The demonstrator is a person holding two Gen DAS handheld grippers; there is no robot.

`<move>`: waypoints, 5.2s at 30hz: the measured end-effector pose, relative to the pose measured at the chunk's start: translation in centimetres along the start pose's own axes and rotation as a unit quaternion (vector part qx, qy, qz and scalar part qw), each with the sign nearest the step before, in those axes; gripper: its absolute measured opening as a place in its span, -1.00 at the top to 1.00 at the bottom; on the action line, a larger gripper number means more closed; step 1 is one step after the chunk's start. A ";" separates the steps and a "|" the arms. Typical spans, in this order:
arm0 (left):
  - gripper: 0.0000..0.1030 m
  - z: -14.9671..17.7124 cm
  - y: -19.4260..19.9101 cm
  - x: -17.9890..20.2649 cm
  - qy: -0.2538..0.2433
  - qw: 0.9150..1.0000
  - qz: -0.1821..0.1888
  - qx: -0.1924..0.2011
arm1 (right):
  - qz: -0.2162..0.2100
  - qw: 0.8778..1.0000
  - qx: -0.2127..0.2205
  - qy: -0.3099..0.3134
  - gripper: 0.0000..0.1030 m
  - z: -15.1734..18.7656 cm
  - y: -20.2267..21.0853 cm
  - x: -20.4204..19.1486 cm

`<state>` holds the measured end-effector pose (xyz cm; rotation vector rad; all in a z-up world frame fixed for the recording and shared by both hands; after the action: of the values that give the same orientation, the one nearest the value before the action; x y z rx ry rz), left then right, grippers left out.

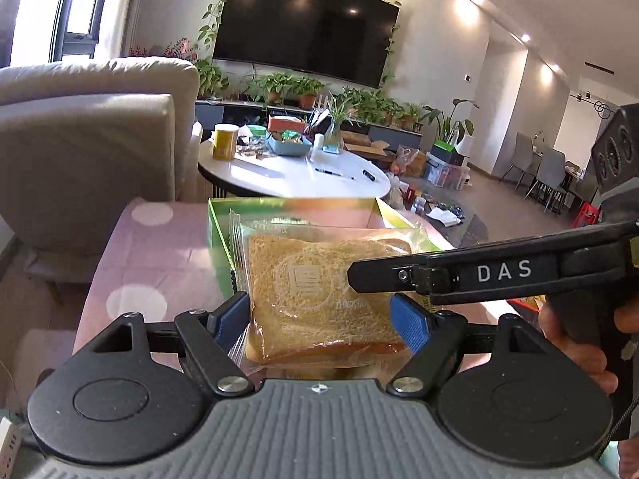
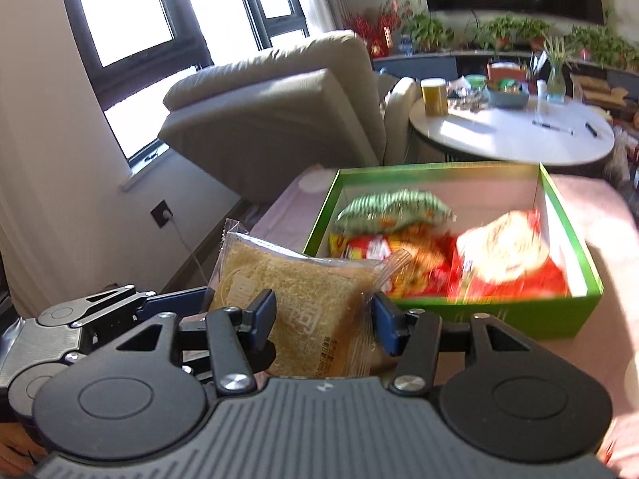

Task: Organize snacks
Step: 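Lower the bread packet into the green box and open the right gripper, then withdraw the right gripper and move it to the red cartoon-face chip bag, then grasp the red cartoon-face chip bag with the right gripper and lift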

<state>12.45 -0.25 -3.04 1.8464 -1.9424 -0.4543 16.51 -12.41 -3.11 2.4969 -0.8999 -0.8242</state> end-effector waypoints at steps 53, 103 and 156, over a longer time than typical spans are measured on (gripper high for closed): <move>-0.67 -7.2 -12.6 6.3 -0.009 1.000 -0.013 -0.004 | 0.098 0.992 0.075 0.023 -0.24 -6.7 1.3 12.1; -0.75 6.5 2.2 -3.0 0.053 0.994 -0.089 -0.041 | -0.001 0.999 0.014 -0.048 -0.24 7.9 4.8 -0.8; -0.17 12.2 1.1 4.0 -0.065 0.987 0.066 -0.129 | 0.030 0.987 -0.078 -0.140 -0.32 10.9 0.0 2.5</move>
<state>5.21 -4.74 -12.63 1.5516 -1.9678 -0.7597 11.22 -15.51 -12.41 2.2444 -0.9539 -1.1990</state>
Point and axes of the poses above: each gripper's, at about its wrist camera, not at the fingertips, and y roughly against the way its jaws point, x to its right, z to its underside, the point moved 5 cm from there along -y, roughly the way its jaws point, and after that the axes turned 15 degrees about -z, right-handed, at the moved point
